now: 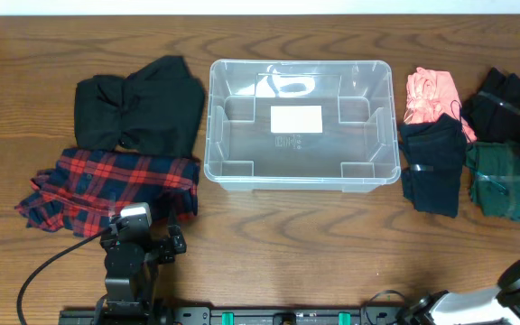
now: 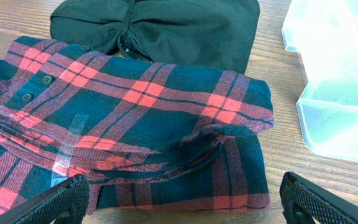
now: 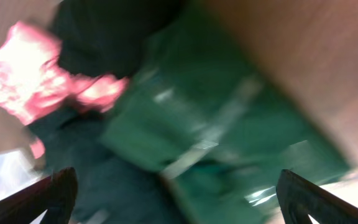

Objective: Pack container
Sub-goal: 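Grasp the dark green garment with the right gripper and lift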

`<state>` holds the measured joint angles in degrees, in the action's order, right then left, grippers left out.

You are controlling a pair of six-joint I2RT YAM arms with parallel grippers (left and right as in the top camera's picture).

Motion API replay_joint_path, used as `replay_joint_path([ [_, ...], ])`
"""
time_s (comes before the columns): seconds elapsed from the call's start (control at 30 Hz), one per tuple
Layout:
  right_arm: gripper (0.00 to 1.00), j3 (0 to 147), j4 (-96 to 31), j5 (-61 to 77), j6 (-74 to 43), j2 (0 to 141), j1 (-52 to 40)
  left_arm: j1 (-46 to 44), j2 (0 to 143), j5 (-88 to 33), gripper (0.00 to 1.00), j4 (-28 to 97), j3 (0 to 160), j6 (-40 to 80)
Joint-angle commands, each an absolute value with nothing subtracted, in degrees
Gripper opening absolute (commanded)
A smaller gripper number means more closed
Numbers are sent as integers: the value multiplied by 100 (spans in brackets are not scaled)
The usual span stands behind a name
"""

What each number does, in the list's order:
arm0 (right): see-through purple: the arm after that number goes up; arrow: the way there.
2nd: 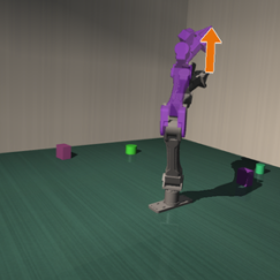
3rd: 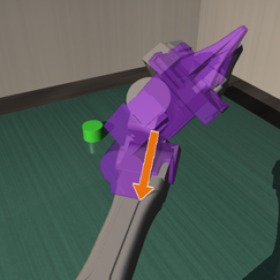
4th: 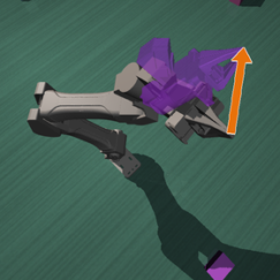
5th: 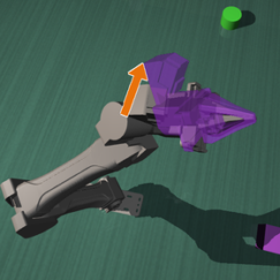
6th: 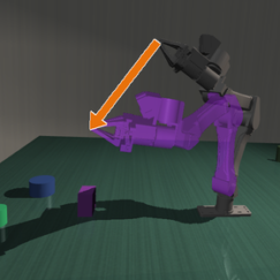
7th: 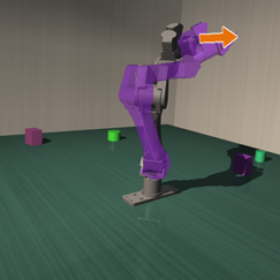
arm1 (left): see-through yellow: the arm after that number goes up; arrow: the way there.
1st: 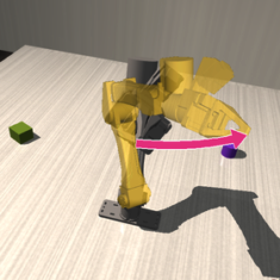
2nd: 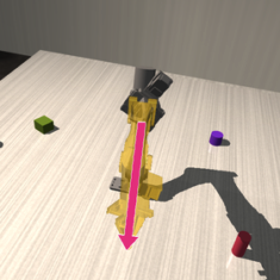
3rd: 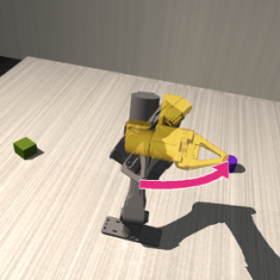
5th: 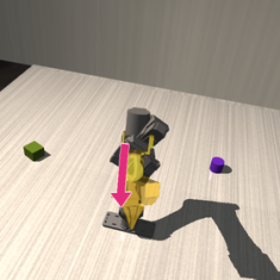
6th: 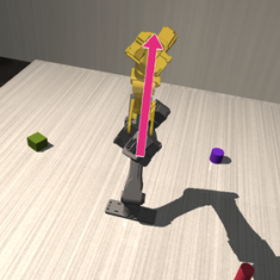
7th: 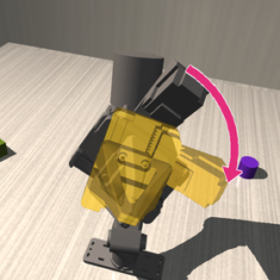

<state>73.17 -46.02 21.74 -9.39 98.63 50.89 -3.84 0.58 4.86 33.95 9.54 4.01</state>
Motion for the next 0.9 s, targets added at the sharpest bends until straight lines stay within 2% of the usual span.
replay_joint_path([
  [0.0,99,7404,-4499,2480,-255,9946,5496,-355,19,510,98,3369,875,322],
  [0.23,99,7404,-4394,2759,397,10503,5686,-355,19,510,98,3369,875,322],
  [0.7,97,7402,-4241,2410,416,11225,5572,-355,19,510,98,3369,875,322],
  [0.87,93,7325,-4239,2403,414,11491,5347,-355,19,510,98,3369,875,322],
])
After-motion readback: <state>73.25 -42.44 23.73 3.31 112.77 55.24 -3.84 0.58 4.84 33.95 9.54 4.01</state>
